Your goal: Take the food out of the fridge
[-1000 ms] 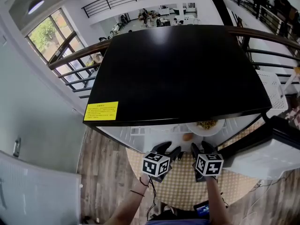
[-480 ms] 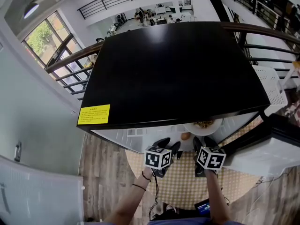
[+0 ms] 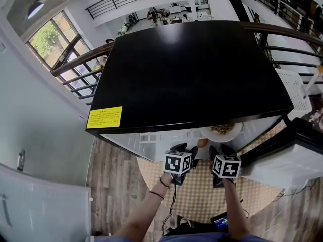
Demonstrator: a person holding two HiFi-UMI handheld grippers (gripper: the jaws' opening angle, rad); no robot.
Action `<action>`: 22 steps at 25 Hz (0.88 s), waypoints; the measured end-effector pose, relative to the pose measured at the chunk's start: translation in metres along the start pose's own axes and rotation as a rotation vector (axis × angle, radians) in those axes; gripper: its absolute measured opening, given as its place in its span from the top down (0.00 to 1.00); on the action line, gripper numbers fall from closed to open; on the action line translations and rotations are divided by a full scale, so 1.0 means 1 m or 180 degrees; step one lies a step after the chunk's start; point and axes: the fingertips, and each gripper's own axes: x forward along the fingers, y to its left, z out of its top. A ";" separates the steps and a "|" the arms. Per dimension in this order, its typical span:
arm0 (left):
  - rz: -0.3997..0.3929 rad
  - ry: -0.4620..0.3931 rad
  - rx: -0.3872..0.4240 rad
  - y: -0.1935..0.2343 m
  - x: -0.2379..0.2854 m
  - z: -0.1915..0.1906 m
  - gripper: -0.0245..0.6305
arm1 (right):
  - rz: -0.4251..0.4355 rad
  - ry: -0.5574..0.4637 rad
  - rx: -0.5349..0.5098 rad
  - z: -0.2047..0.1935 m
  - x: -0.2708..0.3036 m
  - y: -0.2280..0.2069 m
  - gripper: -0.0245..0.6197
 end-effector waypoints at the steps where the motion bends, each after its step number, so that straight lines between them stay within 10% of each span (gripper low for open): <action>1: 0.0018 -0.0019 -0.0027 0.000 0.000 0.001 0.63 | -0.0018 0.0030 -0.0106 -0.002 0.001 0.000 0.62; 8: 0.0064 -0.0106 -0.0122 -0.002 -0.010 -0.012 0.66 | 0.0103 0.0000 0.0365 -0.018 -0.014 0.004 0.79; 22: 0.0123 -0.0515 -0.0566 -0.012 -0.060 -0.034 0.79 | 0.0176 -0.0018 0.0673 -0.041 -0.060 0.019 0.81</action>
